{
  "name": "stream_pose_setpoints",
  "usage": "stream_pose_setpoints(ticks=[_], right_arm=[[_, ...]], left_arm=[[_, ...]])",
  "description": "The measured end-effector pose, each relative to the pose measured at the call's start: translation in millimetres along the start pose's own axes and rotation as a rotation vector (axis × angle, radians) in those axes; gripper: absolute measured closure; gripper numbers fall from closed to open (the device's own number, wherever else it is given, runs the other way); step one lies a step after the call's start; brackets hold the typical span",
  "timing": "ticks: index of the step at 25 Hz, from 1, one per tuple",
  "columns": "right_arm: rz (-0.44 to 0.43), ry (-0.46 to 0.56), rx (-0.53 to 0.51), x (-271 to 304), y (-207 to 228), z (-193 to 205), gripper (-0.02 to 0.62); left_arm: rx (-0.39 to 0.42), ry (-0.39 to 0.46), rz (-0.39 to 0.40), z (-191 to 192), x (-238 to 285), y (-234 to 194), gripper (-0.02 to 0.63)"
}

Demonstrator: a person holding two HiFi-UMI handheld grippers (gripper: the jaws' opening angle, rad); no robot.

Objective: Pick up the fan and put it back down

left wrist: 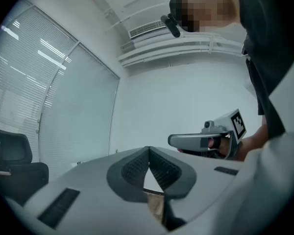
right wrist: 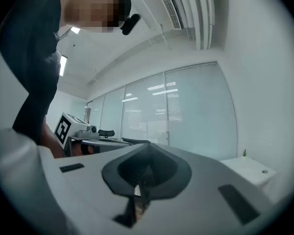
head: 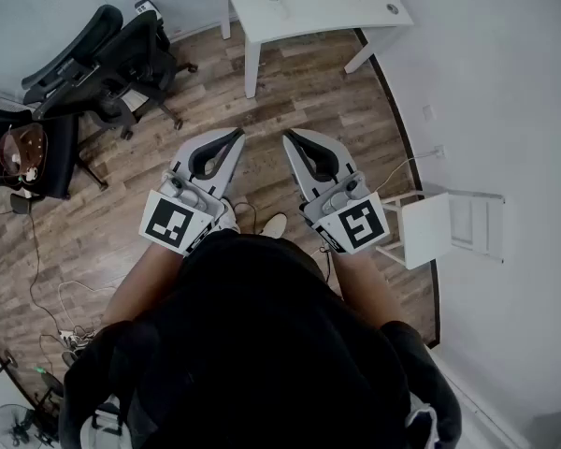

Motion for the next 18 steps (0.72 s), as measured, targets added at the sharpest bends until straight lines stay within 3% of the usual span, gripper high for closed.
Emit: stream_pose_setpoints(ticks=[18], right_arm=[[0.037, -0.01, 0.042, -40, 1, 1, 0.592]], left_arm=[[0.021, 0.014, 0.019, 4, -3, 30, 0.595]])
Point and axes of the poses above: the fingertips, and each gripper's own axes: x forward along the fingers, y to its right, z out of its underside, the point moved 7 cm from there along -x, backward along the fingers, and after that the axes turned 10 degrees about y, right-handed, at the moved point
